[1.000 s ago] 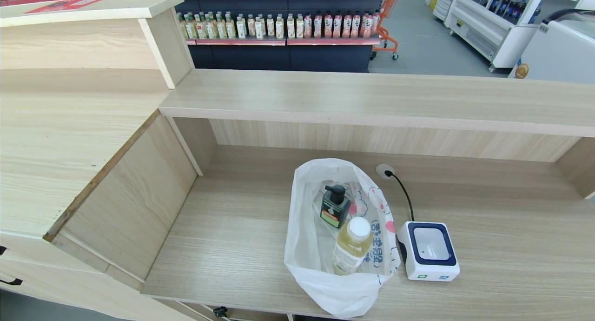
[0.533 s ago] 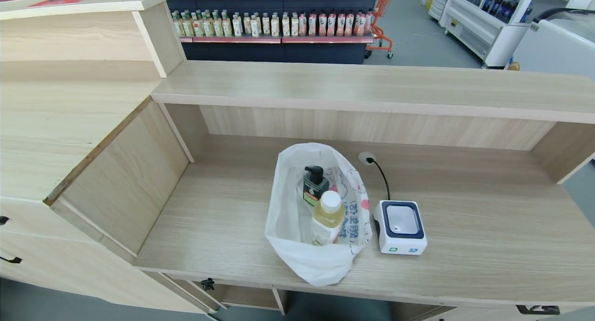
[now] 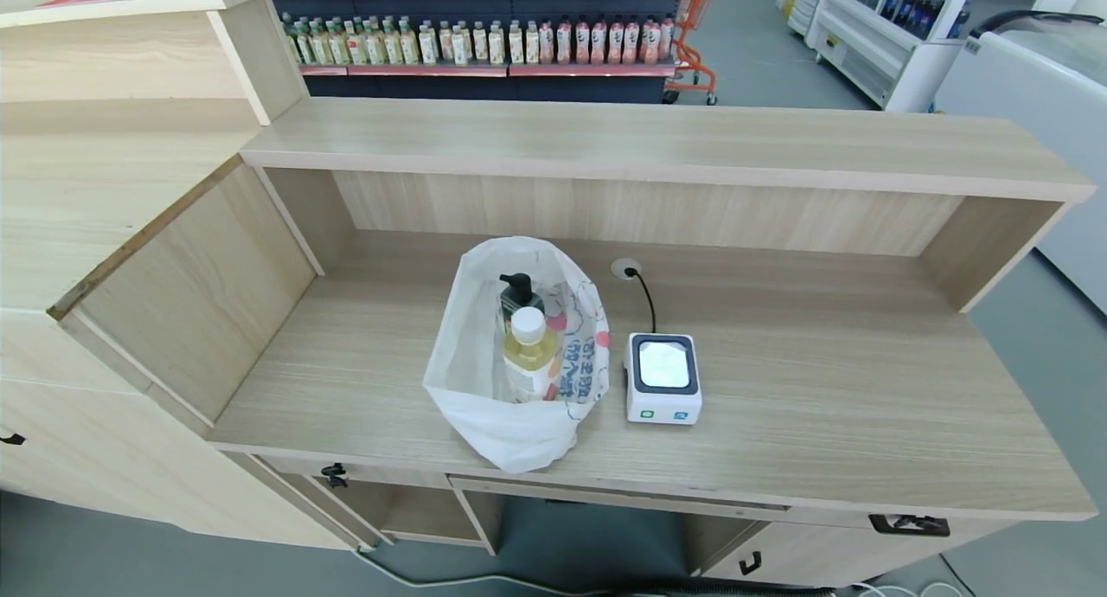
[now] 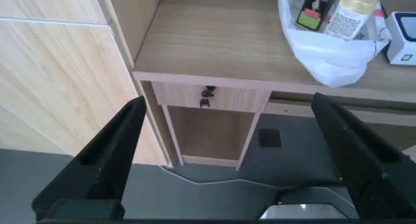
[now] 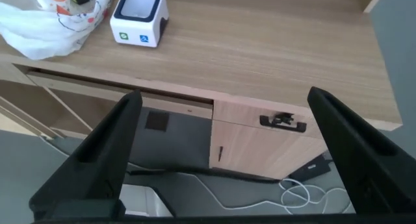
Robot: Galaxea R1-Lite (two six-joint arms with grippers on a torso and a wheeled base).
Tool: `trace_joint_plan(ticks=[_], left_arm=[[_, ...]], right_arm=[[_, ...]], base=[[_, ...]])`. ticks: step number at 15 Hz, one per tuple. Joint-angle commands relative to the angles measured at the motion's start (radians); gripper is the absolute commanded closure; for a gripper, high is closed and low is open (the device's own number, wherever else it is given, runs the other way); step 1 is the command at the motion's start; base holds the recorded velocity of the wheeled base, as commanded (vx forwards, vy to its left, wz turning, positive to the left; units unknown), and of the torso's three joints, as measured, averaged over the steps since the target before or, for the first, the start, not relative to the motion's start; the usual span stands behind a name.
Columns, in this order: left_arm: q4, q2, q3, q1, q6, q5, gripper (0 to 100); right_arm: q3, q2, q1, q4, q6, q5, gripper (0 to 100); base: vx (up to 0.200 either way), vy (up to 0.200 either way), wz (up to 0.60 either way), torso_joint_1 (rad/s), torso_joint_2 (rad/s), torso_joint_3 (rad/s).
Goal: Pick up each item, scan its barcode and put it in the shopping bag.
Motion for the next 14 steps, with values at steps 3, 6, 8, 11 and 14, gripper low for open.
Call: trace_joint_plan(ticks=[3, 6, 8, 11, 14], left_arm=[[0.001, 0.003, 0.000, -0.002, 0.001, 0.000, 0], [0.001, 0.003, 0.000, -0.002, 0.003, 0.000, 0], [0.001, 0.001, 0.000, -0.002, 0.003, 0.000, 0], [0.001, 0.000, 0.000, -0.002, -0.002, 0.001, 0], [0.001, 0.000, 0.000, -0.002, -0.002, 0.001, 0]], right_arm=[[0.000, 0.002, -0.002, 0.000, -0.001, 0.000, 0], [0.000, 0.002, -0.002, 0.000, 0.002, 0.000, 0], [0.000, 0.002, -0.002, 0.000, 0.002, 0.000, 0], [0.000, 0.002, -0.002, 0.000, -0.004, 0.000, 0], [0.000, 0.002, -0.002, 0.000, 0.001, 0.000, 0]], base=[[0.133, -0.133, 0.00, 0.002, 0.00, 0.002], [0.200, -0.200, 0.00, 0.002, 0.00, 0.004], [0.200, 0.000, 0.00, 0.015, 0.00, 0.000], [0.067, 0.000, 0.00, 0.004, 0.00, 0.002], [0.000, 0.000, 0.00, 0.000, 0.00, 0.000]])
